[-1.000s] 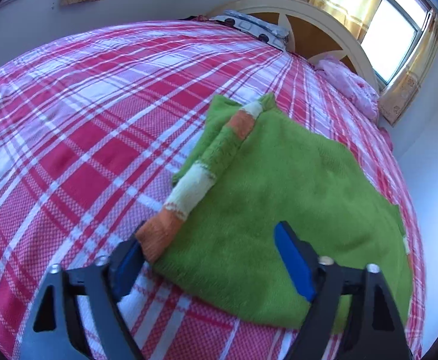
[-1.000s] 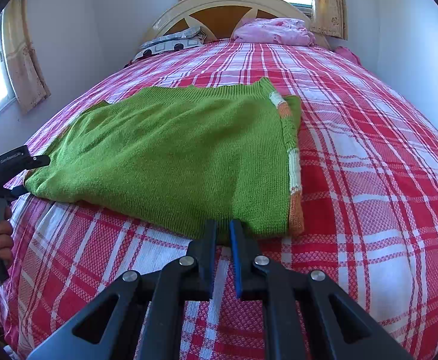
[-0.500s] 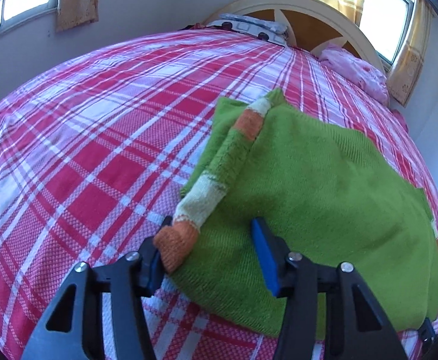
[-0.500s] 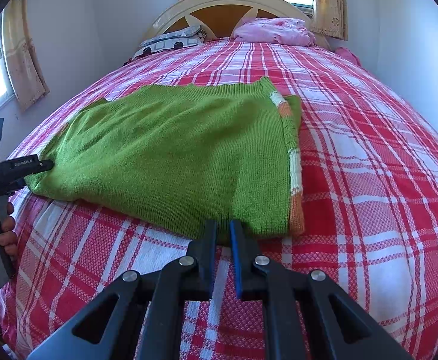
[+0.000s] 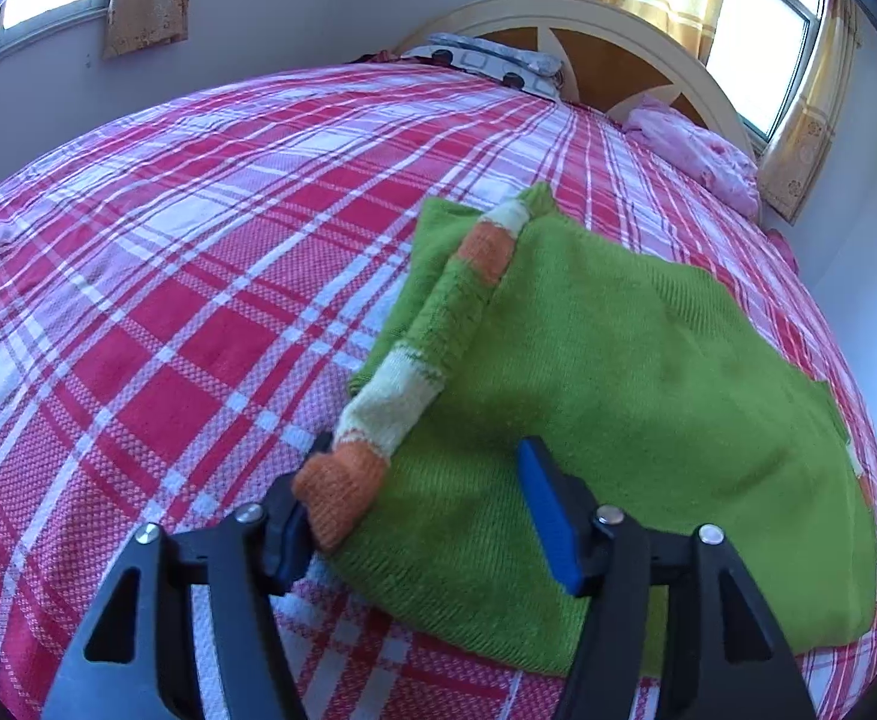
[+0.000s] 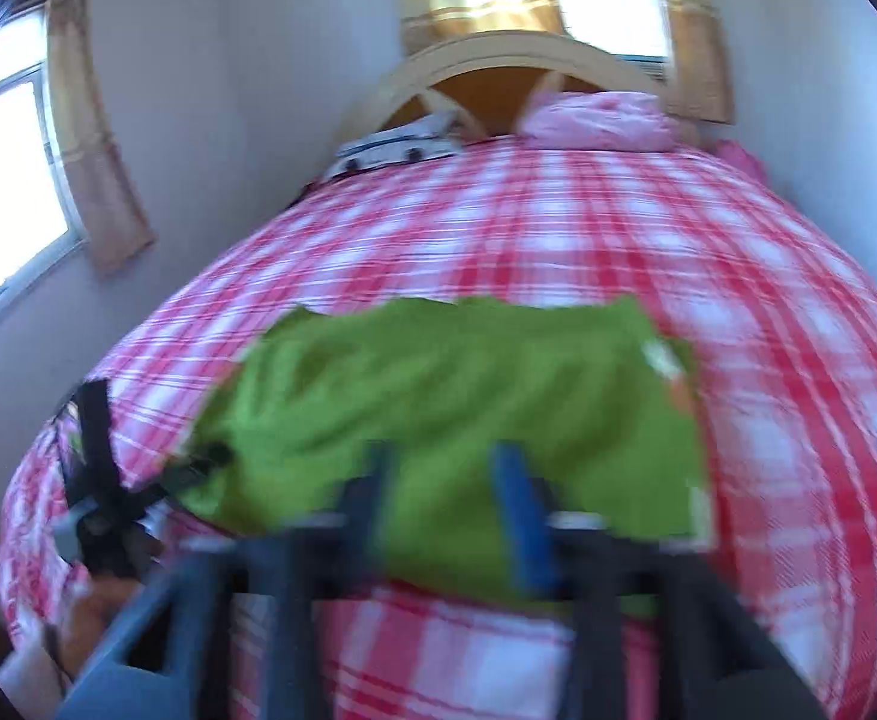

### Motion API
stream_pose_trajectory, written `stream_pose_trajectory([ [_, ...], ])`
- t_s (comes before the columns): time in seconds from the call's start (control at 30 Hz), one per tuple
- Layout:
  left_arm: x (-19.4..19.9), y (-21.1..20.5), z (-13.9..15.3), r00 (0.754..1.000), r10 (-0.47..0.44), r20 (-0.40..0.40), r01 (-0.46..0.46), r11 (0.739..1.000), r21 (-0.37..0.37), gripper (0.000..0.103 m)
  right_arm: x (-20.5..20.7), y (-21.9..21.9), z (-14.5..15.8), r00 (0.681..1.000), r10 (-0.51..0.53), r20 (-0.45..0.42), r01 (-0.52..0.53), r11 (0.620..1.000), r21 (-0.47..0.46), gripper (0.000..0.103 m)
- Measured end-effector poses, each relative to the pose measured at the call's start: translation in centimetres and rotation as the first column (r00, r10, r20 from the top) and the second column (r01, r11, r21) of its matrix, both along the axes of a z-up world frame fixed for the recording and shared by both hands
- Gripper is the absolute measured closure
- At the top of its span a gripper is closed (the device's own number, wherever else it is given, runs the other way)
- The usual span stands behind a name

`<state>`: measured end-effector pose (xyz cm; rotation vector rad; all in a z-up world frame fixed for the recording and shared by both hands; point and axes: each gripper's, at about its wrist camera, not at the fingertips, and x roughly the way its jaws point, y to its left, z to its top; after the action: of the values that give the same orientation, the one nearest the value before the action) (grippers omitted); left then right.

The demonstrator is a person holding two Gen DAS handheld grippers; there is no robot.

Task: Fold small clothes

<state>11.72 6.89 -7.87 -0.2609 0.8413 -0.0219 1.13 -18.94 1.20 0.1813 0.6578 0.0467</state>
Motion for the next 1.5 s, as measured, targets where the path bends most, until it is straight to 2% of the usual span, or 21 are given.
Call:
stream_pose_trajectory([
  [0.03, -0.1, 0.2, 0.0, 1.000, 0.000, 0.004, 0.000, 1.000, -0.011, 0.039, 0.8, 0.9, 0.2, 1.000, 0.018, 0.006, -0.018, 1.000, 0.003, 0.026],
  [0.13, -0.3, 0.6, 0.0, 1.000, 0.002, 0.017, -0.001, 0.999, -0.053, 0.040, 4.4, 4.6, 0.3, 0.992, 0.123, -0.013, -0.123, 0.992, -0.012, 0.026],
  [0.2, -0.5, 0.9, 0.0, 0.999, 0.013, 0.029, -0.010, 0.996, -0.084, 0.048, 7.4, 7.1, 0.1, 0.982, 0.183, -0.045, -0.185, 0.982, -0.027, 0.026],
  [0.33, -0.8, 1.6, -0.1, 0.999, 0.034, 0.042, -0.028, 0.990, -0.140, 0.056, 13.8, 12.0, -1.2, 0.948, 0.296, -0.122, -0.302, 0.953, -0.036, 0.026],
  [0.4, -0.8, 2.0, -0.3, 0.998, 0.039, 0.048, -0.031, 0.985, -0.169, 0.060, 16.3, 14.1, -1.8, 0.942, 0.299, -0.151, -0.310, 0.949, -0.058, 0.026],
  [0.57, -1.0, 2.7, -0.5, 0.997, 0.047, 0.064, -0.030, 0.971, -0.237, 0.060, 22.0, 19.0, -4.6, 0.911, 0.319, -0.260, -0.338, 0.940, -0.032, 0.026],
  [0.67, -1.0, 2.7, -0.6, 0.997, 0.048, 0.068, -0.030, 0.968, -0.248, 0.060, 23.7, 21.9, -6.5, 0.891, 0.327, -0.315, -0.371, 0.925, -0.088, 0.026],
  [0.8, -0.9, 2.8, -0.6, 0.997, 0.046, 0.068, -0.027, 0.966, -0.259, 0.060, 24.8, 24.6, -8.0, 0.880, 0.314, -0.356, -0.408, 0.884, -0.228, 0.027],
  [1.07, -1.1, 2.9, -0.6, 0.997, 0.047, 0.067, -0.029, 0.966, -0.256, 0.060, 25.2, 25.7, -9.4, 0.862, 0.316, -0.396, -0.451, 0.835, -0.317, 0.027],
  [1.1, -1.1, 2.9, -0.6, 0.997, 0.047, 0.068, -0.028, 0.966, -0.257, 0.060, 25.3, 25.6, -9.4, 0.862, 0.314, -0.398, -0.449, 0.838, -0.310, 0.031],
  [1.23, -1.2, 2.9, -0.6, 0.997, 0.027, 0.078, -0.005, 0.962, -0.272, 0.060, 25.4, 24.6, -8.9, 0.872, 0.292, -0.392, -0.424, 0.852, -0.307, 0.067],
  [1.27, -1.2, 2.9, -0.5, 0.996, 0.017, 0.082, 0.007, 0.960, -0.279, 0.064, 25.4, 24.2, -8.7, 0.872, 0.295, -0.390, -0.421, 0.860, -0.291, 0.069],
  [1.3, -1.2, 2.9, -0.6, 0.996, 0.001, 0.085, 0.024, 0.956, -0.293, 0.079, 25.4, 23.7, -8.6, 0.873, 0.298, -0.386, -0.414, 0.872, -0.263, 0.074],
  [1.33, -1.1, 2.9, -0.8, 0.996, -0.023, 0.082, 0.048, 0.948, -0.315, 0.083, 25.3, 23.0, -8.4, 0.875, 0.301, -0.378, -0.401, 0.888, -0.223, 0.078],
  [1.4, -1.0, 3.1, -0.9, 0.996, -0.036, 0.081, 0.061, 0.940, -0.337, 0.084, 25.1, 21.9, -8.1, 0.882, 0.304, -0.361, -0.376, 0.914, -0.149, 0.082],
  [1.5, -1.2, 2.8, -0.6, 0.995, -0.050, 0.089, 0.076, 0.945, -0.319, 0.084, 24.5, 19.6, -7.4, 0.897, 0.305, -0.320, -0.323, 0.946, -0.004, 0.085],
])
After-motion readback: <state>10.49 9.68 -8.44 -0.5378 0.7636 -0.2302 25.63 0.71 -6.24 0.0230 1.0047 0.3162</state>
